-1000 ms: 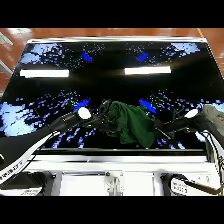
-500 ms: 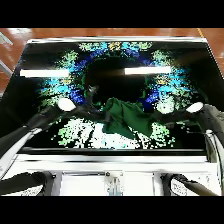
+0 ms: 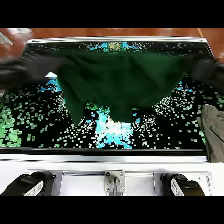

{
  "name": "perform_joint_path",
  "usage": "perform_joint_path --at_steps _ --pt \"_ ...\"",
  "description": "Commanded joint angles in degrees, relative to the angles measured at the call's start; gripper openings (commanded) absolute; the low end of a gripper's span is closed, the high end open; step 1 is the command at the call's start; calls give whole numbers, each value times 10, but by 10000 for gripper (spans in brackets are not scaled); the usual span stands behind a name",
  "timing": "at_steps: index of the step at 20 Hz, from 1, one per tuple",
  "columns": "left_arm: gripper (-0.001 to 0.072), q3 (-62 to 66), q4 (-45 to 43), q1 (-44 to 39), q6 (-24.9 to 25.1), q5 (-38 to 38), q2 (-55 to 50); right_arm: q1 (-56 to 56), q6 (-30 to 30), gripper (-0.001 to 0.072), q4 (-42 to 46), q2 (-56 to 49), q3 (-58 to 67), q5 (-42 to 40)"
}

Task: Fold the shirts.

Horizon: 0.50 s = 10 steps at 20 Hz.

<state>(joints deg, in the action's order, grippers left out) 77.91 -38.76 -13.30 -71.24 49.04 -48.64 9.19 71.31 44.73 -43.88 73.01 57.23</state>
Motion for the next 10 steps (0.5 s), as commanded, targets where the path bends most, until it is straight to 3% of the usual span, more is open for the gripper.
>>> perform_joint_path --at_steps 1,4,7,10 --pt "36 91 -22 62 -7 -3 73 0 11 56 -8 63 78 -54" --pt "36 123 -22 90 -66 -4 103 0 52 56 -34 77 126 -63" --pt "36 123 -22 89 -71 7 124 0 56 56 -58 80 156 -58" --pt "36 123 -43 90 -72 61 127 0 59 56 -15 80 165 -53"
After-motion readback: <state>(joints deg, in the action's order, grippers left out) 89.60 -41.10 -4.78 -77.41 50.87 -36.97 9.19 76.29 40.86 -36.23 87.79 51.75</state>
